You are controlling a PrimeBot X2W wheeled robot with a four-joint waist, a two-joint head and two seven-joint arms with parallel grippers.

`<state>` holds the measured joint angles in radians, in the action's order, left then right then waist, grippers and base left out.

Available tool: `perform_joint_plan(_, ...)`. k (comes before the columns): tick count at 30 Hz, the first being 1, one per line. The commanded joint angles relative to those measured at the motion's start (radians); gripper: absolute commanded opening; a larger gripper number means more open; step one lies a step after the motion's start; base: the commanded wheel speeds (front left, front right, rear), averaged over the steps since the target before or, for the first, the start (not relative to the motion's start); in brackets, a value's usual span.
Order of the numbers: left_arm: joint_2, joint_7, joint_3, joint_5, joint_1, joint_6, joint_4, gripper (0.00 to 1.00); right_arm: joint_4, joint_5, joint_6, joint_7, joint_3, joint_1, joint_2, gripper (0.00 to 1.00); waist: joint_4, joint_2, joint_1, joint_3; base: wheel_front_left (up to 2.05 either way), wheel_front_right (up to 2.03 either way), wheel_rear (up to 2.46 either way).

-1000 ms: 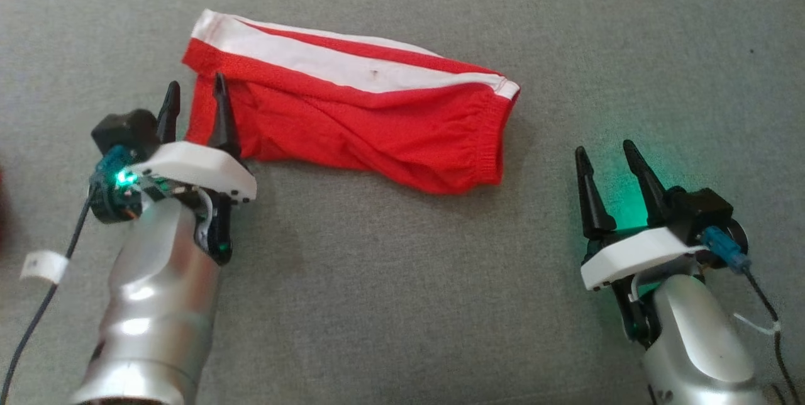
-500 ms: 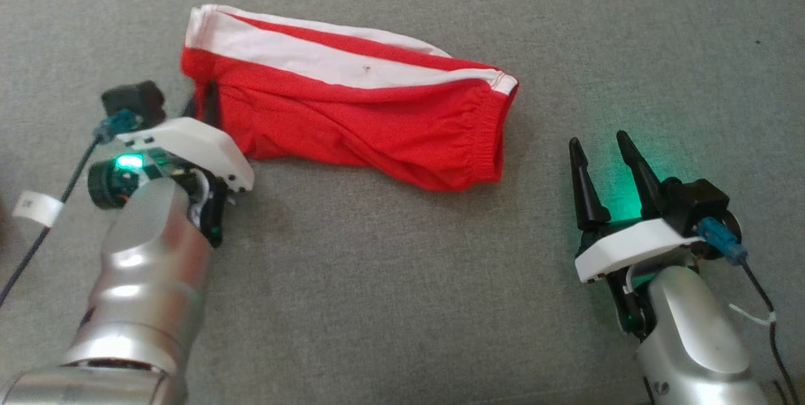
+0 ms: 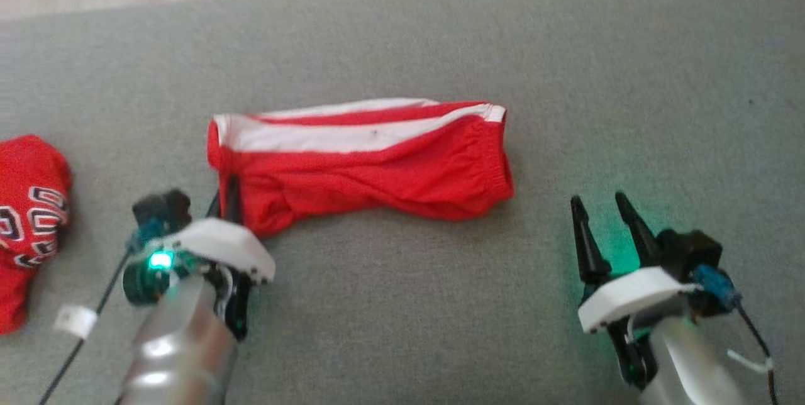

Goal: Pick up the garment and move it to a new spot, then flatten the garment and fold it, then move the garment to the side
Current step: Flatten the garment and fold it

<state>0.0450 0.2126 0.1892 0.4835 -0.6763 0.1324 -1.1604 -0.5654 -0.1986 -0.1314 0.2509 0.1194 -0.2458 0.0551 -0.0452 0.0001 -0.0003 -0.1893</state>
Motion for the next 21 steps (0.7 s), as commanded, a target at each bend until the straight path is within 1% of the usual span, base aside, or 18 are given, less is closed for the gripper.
perform_joint_plan(1, 0.041, 0.022, -0.016, 0.000, 0.021, -0.002, 0.029, 0.00, 0.019, -0.011, 0.001, 0.011, 0.021, 0.007, -0.005, 1.00, 0.029, -0.0001, 0.0003, 0.047, 0.00, 0.00, 0.00)
perform_joint_plan(6, 0.050, 0.045, -0.005, -0.022, 0.122, -0.015, 0.067, 0.00, 0.006, -0.030, 0.001, 0.011, 0.026, 0.036, -0.005, 1.00, 0.037, -0.0001, 0.0003, 0.082, 0.00, 0.00, 0.00)
perform_joint_plan(9, 0.054, 0.048, -0.017, -0.031, 0.175, -0.043, 0.119, 0.00, 0.002, -0.039, 0.001, 0.011, 0.034, 0.050, -0.005, 1.00, 0.035, -0.0001, 0.0003, 0.098, 0.00, 0.00, 0.00)
perform_joint_plan(10, 0.055, 0.048, -0.025, -0.038, 0.195, -0.054, 0.153, 0.31, 0.001, -0.042, 0.001, 0.011, 0.036, 0.054, -0.005, 1.00, 0.035, -0.0001, 0.0003, 0.102, 0.00, 0.00, 0.00)
perform_joint_plan(11, 0.058, 0.049, -0.028, -0.052, 0.215, -0.067, 0.193, 1.00, 0.000, -0.047, 0.001, 0.011, 0.042, 0.057, -0.005, 1.00, 0.035, -0.0001, 0.0003, 0.104, 0.00, 0.00, 0.00)
perform_joint_plan(12, 0.059, 0.049, -0.030, -0.072, 0.235, -0.082, 0.240, 1.00, 0.000, -0.051, 0.001, 0.011, 0.052, 0.057, -0.005, 1.00, 0.036, -0.0001, 0.0003, 0.105, 0.00, 0.00, 0.00)
perform_joint_plan(13, 0.057, 0.049, -0.041, -0.104, 0.277, -0.107, 0.329, 1.00, 0.008, -0.068, 0.001, 0.011, 0.076, 0.047, -0.005, 1.00, 0.042, -0.0001, 0.0003, 0.105, 0.00, 0.00, 0.00)
perform_joint_plan(15, 0.048, 0.049, -0.055, -0.127, 0.314, -0.120, 0.407, 1.00, 0.021, -0.094, 0.001, 0.011, 0.108, 0.021, -0.005, 1.00, 0.051, -0.0001, 0.0003, 0.102, 0.00, 0.00, 0.00)
perform_joint_plan(18, 0.028, 0.049, -0.056, -0.152, 0.370, -0.122, 0.480, 1.00, 0.040, -0.141, 0.001, 0.011, 0.164, -0.039, -0.005, 1.00, 0.077, -0.0001, 0.0003, 0.095, 0.00, 0.00, 0.00)
perform_joint_plan(20, 0.018, 0.049, -0.047, -0.162, 0.401, -0.117, 0.504, 1.00, 0.035, -0.173, 0.001, 0.011, 0.195, -0.084, -0.005, 1.00, 0.102, -0.0001, 0.0003, 0.088, 0.00, 0.00, 0.00)
perform_joint_plan(21, 0.018, 0.049, -0.047, -0.162, 0.401, -0.117, 0.504, 1.00, 0.035, -0.173, 0.001, 0.011, 0.195, -0.084, -0.005, 1.00, 0.102, -0.0001, 0.0003, 0.088, 0.00, 0.00, 0.00)
